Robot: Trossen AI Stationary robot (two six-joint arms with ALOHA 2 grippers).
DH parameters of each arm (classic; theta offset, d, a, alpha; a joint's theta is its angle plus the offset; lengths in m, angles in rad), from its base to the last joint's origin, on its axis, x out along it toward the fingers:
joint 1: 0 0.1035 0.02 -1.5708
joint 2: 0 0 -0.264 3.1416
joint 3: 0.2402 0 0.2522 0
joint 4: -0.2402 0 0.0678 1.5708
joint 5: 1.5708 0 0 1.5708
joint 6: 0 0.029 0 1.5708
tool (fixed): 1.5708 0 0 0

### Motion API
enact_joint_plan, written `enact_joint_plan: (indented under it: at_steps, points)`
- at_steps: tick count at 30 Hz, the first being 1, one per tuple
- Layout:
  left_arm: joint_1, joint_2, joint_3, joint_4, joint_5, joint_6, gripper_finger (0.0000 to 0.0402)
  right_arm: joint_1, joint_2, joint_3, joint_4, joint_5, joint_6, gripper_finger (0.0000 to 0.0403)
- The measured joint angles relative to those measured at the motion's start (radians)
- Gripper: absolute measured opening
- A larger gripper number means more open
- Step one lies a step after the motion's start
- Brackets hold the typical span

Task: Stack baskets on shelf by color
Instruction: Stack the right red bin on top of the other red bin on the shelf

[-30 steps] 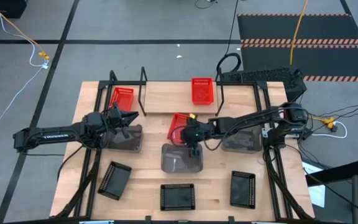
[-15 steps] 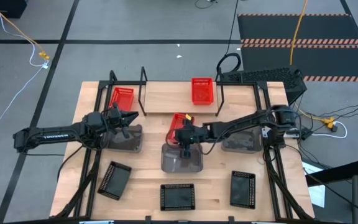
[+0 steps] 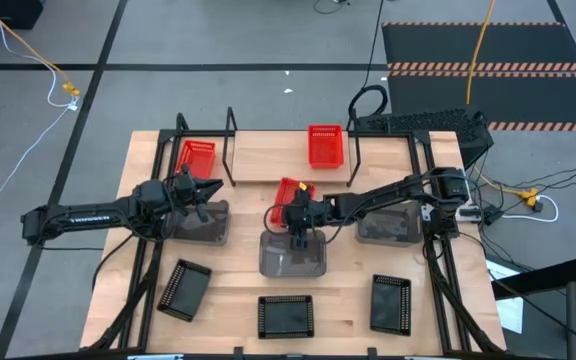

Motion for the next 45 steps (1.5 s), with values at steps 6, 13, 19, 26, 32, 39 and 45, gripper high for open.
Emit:
enact_joint_plan:
  at_steps: [6, 13, 19, 26, 32, 39, 45]
  points:
    - [0.0, 0.0, 0.0, 0.0, 0.0, -0.001, 0.0047, -0.015, -0.001, 0.001, -0.07, 0.002, 0.01, 0.0109]
    - [0.0, 0.0, 0.0, 0.0, 0.0, -0.002, 0.0047, -0.024, -0.024, 0.001, -0.144, 0.002, 0.0, 0.0109]
    - [0.0, 0.0, 0.0, 0.0, 0.0, -0.002, 0.0047, -0.024, -0.099, 0.001, -0.172, 0.003, -0.024, 0.011]
    - [0.0, 0.0, 0.0, 0.0, 0.0, -0.003, 0.0047, -0.019, -0.1, 0.001, -0.218, 0.0, -0.015, 0.011]
    - [0.0, 0.0, 0.0, 0.0, 0.0, -0.003, 0.0047, -0.008, -0.095, -0.001, -0.237, -0.003, -0.003, 0.011]
    - [0.0, 0.0, 0.0, 0.0, 0.0, -0.003, 0.0047, 0.003, -0.095, -0.001, -0.241, -0.001, 0.014, 0.011]
    - [0.0, 0.0, 0.0, 0.0, 0.0, -0.004, 0.0047, 0.003, -0.095, -0.001, -0.313, -0.001, 0.031, 0.0109]
